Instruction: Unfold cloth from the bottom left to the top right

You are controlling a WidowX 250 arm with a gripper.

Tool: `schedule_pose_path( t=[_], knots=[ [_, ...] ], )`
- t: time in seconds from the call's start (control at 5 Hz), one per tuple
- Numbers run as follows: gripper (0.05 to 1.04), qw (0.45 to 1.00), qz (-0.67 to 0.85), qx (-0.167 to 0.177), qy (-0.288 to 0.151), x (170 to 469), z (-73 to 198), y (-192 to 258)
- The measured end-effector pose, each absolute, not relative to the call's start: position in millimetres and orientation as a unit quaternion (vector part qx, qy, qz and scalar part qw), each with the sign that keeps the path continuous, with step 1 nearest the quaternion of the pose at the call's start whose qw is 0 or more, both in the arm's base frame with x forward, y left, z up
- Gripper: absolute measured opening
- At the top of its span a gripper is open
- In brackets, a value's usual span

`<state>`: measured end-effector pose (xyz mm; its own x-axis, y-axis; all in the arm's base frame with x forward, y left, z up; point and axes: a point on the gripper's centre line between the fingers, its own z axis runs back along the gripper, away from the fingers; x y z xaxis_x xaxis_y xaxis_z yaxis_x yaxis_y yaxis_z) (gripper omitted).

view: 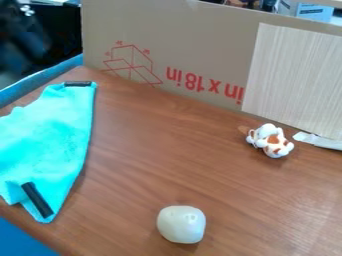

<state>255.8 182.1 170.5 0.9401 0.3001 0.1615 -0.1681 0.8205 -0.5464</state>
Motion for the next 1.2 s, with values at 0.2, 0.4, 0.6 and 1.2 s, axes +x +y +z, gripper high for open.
schedule_pose_path(
  t=[0.2,0.4,0.6,1.2],
  knots=[
    [1.000,0.956,0.146,-0.217,-0.136,240,169,211],
    [1.000,0.950,0.173,-0.185,-0.184,225,167,245],
    [1.000,0.941,0.178,-0.195,-0.213,215,150,267],
    [0.999,0.929,0.196,-0.155,-0.275,180,110,305]
  ],
)
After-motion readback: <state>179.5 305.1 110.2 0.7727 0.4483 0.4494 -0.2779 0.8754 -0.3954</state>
